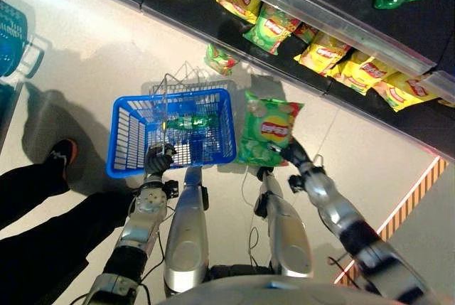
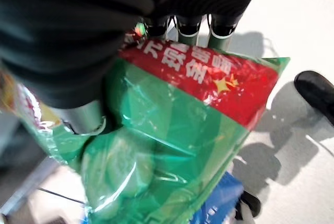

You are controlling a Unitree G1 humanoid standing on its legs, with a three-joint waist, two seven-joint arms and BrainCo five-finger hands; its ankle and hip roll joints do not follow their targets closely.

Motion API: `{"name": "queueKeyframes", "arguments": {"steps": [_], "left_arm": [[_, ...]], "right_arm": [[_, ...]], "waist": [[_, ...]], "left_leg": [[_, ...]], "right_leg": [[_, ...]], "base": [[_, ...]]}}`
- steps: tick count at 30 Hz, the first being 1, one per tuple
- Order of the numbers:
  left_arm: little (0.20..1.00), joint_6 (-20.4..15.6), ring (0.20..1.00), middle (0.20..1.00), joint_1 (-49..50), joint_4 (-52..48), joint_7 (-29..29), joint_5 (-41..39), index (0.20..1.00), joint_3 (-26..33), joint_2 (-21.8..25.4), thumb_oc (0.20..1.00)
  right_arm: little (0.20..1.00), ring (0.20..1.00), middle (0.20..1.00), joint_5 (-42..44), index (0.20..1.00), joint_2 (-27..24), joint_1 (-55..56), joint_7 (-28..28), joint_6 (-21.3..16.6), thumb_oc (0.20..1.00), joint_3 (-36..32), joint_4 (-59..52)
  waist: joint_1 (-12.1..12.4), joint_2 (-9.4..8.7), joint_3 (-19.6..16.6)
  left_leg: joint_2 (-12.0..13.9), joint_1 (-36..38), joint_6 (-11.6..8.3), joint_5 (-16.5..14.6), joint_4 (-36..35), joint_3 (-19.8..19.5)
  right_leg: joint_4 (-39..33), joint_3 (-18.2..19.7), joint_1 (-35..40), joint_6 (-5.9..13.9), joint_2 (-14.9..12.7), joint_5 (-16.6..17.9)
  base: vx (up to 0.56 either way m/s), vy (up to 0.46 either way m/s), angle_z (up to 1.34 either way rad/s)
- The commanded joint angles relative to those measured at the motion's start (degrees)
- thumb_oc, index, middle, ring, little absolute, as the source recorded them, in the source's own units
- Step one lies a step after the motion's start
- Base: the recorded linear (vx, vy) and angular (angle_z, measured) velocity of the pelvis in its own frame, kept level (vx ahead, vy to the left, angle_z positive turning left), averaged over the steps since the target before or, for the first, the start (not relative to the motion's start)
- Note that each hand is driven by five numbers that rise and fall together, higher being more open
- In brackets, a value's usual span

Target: Pick up the snacks into the basket

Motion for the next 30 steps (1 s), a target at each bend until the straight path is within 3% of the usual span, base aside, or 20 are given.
{"name": "queueKeyframes", "arguments": {"steps": [1,7,14,23,24,25,30], "left_arm": [[0.200,-7.2,0.200,0.200,-1.8,-11.3,-0.6,-1.6,0.200,-2.8,1.3,0.200],[0.200,-7.2,0.200,0.200,-7.2,-12.7,-1.9,-2.9,0.200,-10.1,0.3,0.200],[0.200,-6.9,0.200,0.200,-13.2,-16.1,-2.4,-3.5,0.200,-14.0,-1.3,0.200],[0.200,-6.8,0.200,0.200,-17.3,-21.4,-4.7,-4.4,0.200,-19.0,-3.5,0.200],[0.200,-6.8,0.200,0.200,-18.3,-21.9,-4.8,-3.1,0.200,-19.2,-3.6,0.200],[0.200,-6.8,0.200,0.200,-18.3,-21.9,-4.8,-3.1,0.200,-19.3,-3.6,0.200],[0.200,-6.9,0.200,0.200,-20.4,-21.5,-3.3,-3.3,0.200,-17.7,-4.6,0.200]], "right_arm": [[0.200,0.200,0.200,1.1,0.200,3.2,-7.3,-2.9,-1.2,0.200,3.0,3.1],[0.200,0.200,0.200,0.1,0.200,6.9,-23.3,-4.0,0.1,0.200,4.7,19.4],[0.200,0.200,0.200,-5.3,0.200,9.9,-29.0,-3.2,2.0,0.200,6.7,28.9],[0.200,0.200,0.200,-14.6,0.200,5.6,-31.2,-4.3,5.2,0.200,5.3,40.4],[0.492,0.492,0.492,-16.0,0.492,4.7,-31.0,-4.6,5.5,0.492,5.1,40.8],[1.000,1.000,1.000,-16.0,1.000,4.7,-31.0,-4.6,5.5,1.000,5.1,40.8],[1.000,1.000,1.000,-19.6,1.000,4.7,-28.7,-3.8,6.5,1.000,6.3,41.3]], "waist": [[3.1,2.38,-0.8],[6.4,3.82,-0.8],[8.1,4.45,-0.8],[10.8,7.44,-0.8],[11.1,7.96,-0.8],[11.1,7.97,-0.8],[10.8,8.01,-0.8]], "left_leg": [[-3.0,-0.8,0.55,-1.9,-0.2,-0.8],[-3.3,-3.3,0.42,-1.3,0.0,-2.1],[-3.8,-5.6,0.35,-1.0,0.0,-3.5],[-5.0,-7.2,0.47,-0.8,0.0,-4.8],[-5.2,-7.2,0.46,-0.7,-0.1,-5.0],[-5.2,-7.2,0.46,-0.7,0.0,-5.0],[-5.4,-6.5,0.50,-0.9,-0.3,-4.7]], "right_leg": [[3.2,-1.0,-1.1,4.69,-3.6,1.7],[3.2,-2.2,-2.4,4.79,-3.6,2.2],[3.1,-3.5,-3.2,5.10,-3.7,2.4],[2.7,-4.8,-3.4,5.48,-4.2,2.3],[2.6,-5.0,-3.2,5.56,-4.2,2.3],[2.6,-5.0,-3.2,5.56,-4.2,2.3],[2.4,-4.5,-3.0,5.50,-4.3,2.3]], "base": [[-0.02,-0.018,0.11],[-0.01,-0.009,0.18],[0.01,0.006,0.19],[0.00,0.020,0.09],[0.00,0.024,0.08],[0.00,0.033,0.06],[0.00,0.024,0.01]]}}
